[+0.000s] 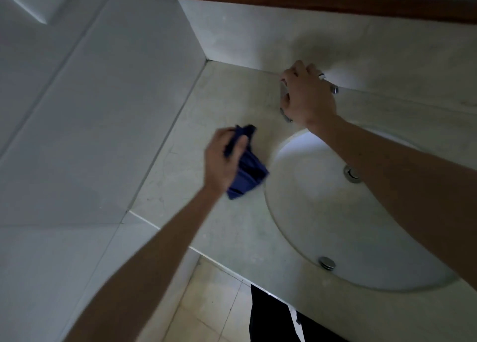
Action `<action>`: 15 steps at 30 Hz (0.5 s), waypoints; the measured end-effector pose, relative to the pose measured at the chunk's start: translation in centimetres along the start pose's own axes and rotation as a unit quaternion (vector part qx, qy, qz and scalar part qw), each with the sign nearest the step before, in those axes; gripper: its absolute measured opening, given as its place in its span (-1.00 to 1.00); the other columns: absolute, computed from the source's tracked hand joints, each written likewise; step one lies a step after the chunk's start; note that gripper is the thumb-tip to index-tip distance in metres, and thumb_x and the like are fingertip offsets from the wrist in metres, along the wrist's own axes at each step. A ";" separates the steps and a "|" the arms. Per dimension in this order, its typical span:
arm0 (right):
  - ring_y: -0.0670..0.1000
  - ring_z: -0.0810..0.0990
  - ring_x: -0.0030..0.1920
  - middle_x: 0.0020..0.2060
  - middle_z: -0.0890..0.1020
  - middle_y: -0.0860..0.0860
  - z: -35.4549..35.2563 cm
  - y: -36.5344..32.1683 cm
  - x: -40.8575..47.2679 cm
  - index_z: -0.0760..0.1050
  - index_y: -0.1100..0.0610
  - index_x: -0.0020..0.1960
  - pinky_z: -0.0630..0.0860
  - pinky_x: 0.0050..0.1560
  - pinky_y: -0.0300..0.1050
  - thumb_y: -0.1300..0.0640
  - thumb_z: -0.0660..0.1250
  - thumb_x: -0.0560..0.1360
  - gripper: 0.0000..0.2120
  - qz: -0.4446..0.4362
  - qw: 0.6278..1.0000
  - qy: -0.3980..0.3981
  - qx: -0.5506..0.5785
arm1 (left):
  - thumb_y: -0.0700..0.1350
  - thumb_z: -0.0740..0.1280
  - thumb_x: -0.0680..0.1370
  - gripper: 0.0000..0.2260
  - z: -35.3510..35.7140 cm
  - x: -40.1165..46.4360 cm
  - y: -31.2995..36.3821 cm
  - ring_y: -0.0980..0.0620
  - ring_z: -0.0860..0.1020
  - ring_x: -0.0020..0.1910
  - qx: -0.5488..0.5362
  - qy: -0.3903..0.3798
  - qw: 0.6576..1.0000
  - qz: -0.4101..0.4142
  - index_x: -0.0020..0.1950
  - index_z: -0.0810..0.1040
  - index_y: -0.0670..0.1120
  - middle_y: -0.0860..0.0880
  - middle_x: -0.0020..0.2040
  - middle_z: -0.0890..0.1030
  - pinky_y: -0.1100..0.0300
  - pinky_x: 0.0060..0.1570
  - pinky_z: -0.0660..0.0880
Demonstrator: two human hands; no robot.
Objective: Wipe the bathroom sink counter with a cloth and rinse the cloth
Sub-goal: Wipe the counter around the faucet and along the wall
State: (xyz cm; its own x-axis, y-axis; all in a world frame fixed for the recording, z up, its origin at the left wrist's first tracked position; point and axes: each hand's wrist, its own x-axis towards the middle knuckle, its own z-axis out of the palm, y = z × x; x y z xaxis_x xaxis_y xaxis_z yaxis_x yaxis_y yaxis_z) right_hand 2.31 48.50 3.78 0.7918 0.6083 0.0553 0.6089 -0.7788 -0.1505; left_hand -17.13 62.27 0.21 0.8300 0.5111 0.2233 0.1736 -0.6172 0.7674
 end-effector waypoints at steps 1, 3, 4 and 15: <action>0.28 0.39 0.24 0.21 0.41 0.21 0.0 0.0 0.0 0.42 0.23 0.25 0.48 -0.21 0.13 0.15 0.27 0.51 -0.67 0.001 1.000 -0.002 0.000 | 0.00 0.32 0.63 -0.73 -1.5 1.6 -1.1 0.08 0.58 0.00 0.032 -0.001 0.999 -0.008 0.09 0.64 -0.20 -0.07 0.05 0.61 0.27 0.02 0.46; 0.27 0.40 0.22 0.19 0.42 0.20 0.1 0.0 0.0 0.44 0.20 0.23 0.51 -0.20 0.16 0.17 0.27 0.50 -0.69 0.001 1.000 0.002 0.012 | 0.00 0.31 0.64 -0.72 -3.6 4.6 -3.4 0.04 0.56 -0.03 0.106 -0.017 0.994 -0.021 0.11 0.64 -0.20 -0.10 0.08 0.60 0.27 -0.03 0.41; 0.26 0.40 0.21 0.18 0.43 0.19 0.1 0.0 0.0 0.44 0.19 0.22 0.55 -0.19 0.21 0.18 0.27 0.48 -0.68 0.001 1.000 0.004 0.018 | 0.00 0.30 0.65 -0.72 -4.2 5.8 -4.5 0.02 0.56 -0.04 0.142 -0.028 0.989 -0.029 0.13 0.63 -0.20 -0.11 0.10 0.60 0.26 -0.05 0.39; 0.22 0.40 0.22 0.19 0.42 0.15 0.5 0.2 0.2 0.44 0.16 0.24 0.41 -0.26 0.07 0.13 0.27 0.50 -0.68 -0.007 1.000 0.007 0.012 | 0.30 0.31 0.53 -0.37 1.8 5.3 -5.9 -0.12 0.42 0.38 0.212 -0.211 0.954 0.036 0.49 0.40 -0.03 -0.10 0.45 0.37 -0.08 0.34 0.43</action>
State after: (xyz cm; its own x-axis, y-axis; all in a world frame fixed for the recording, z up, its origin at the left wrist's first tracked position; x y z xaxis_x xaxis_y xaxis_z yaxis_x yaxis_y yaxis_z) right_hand 2.58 48.59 3.28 0.7843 0.6162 0.0719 0.6182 -0.7666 -0.1738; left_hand -12.75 67.56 -4.24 0.9717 0.2270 -0.0649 0.2327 -0.8734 0.4278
